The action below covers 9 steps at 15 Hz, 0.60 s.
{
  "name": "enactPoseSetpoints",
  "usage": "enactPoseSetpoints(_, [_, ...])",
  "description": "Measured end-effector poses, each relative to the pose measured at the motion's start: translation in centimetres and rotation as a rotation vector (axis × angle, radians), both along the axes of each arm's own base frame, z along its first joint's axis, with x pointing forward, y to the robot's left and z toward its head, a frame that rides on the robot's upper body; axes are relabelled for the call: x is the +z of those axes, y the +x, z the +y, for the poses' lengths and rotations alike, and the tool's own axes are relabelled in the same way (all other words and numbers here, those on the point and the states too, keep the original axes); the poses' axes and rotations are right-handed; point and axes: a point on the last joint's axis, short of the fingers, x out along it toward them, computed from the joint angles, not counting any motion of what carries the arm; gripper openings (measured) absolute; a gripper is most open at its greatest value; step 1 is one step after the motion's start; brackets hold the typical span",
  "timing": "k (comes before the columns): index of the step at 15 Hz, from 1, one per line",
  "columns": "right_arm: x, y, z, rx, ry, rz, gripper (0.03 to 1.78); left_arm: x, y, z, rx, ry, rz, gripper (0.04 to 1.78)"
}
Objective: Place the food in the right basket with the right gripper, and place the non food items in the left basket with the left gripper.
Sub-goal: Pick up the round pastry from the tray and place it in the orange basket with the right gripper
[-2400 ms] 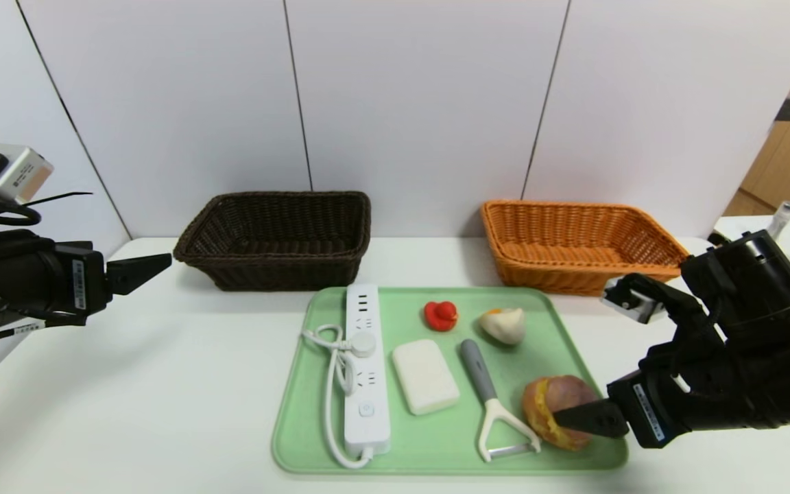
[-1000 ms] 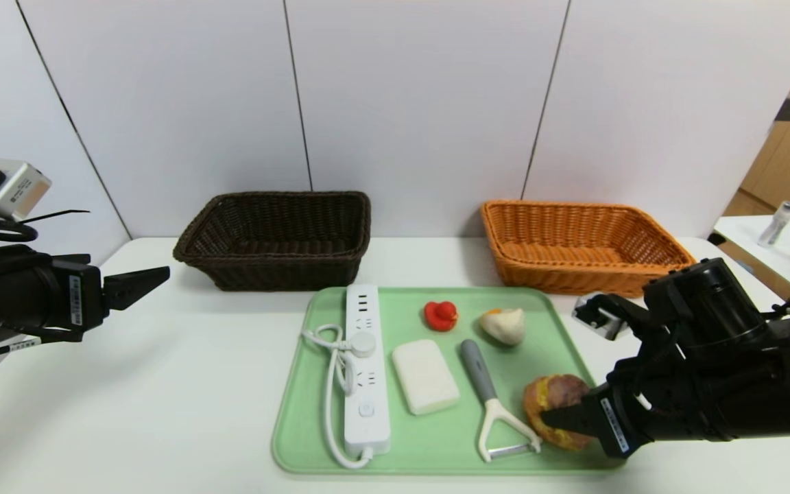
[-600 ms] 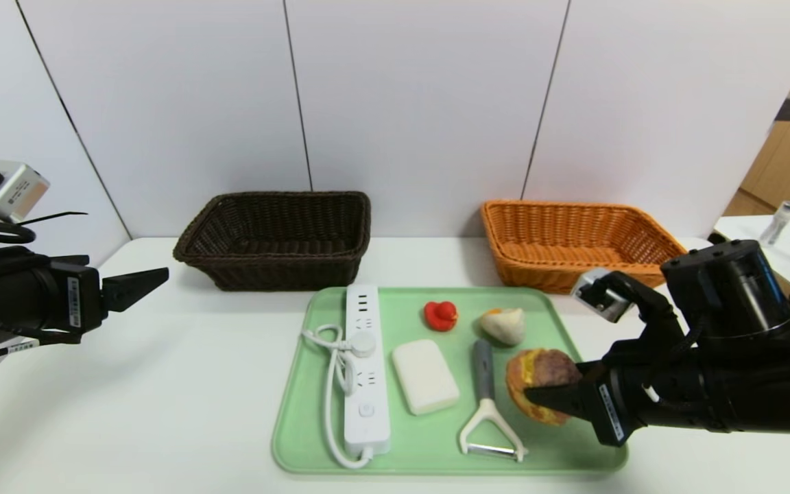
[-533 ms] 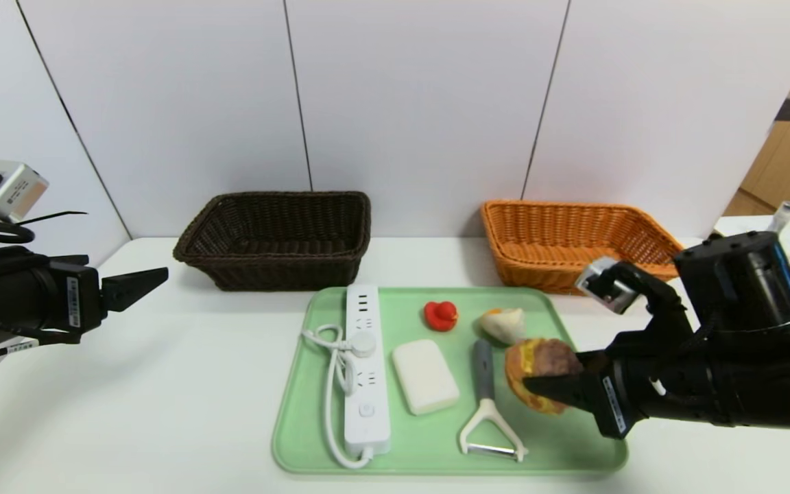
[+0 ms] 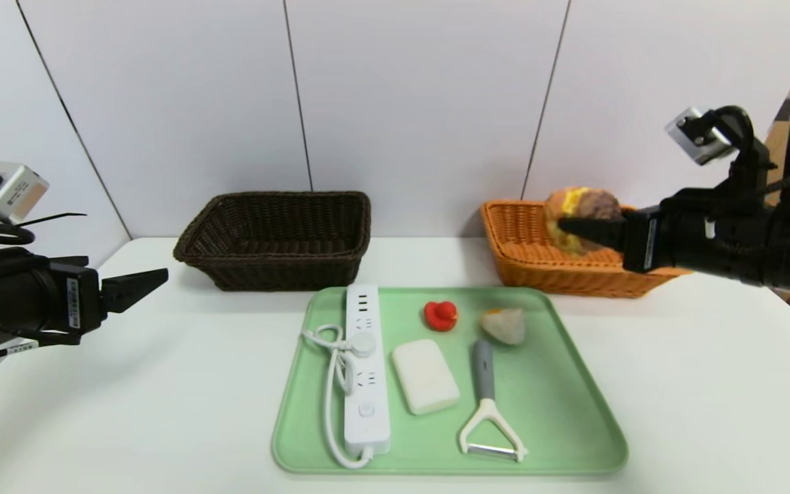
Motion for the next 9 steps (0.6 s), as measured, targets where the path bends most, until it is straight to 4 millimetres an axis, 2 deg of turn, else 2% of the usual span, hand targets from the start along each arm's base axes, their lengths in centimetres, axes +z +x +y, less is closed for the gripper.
enactPoseSetpoints(4, [1.6, 4.8, -2.6, -0.131, -0.010, 0.034, 0.84, 0.0, -0.3, 0.0, 0.000, 0.001, -0.005, 1.69])
enactPoseSetpoints(9, [1.5, 10.1, -4.1, -0.213, -0.045, 0.172, 0.84, 0.1, -0.7, 0.0, -0.001, 0.002, -0.013, 1.69])
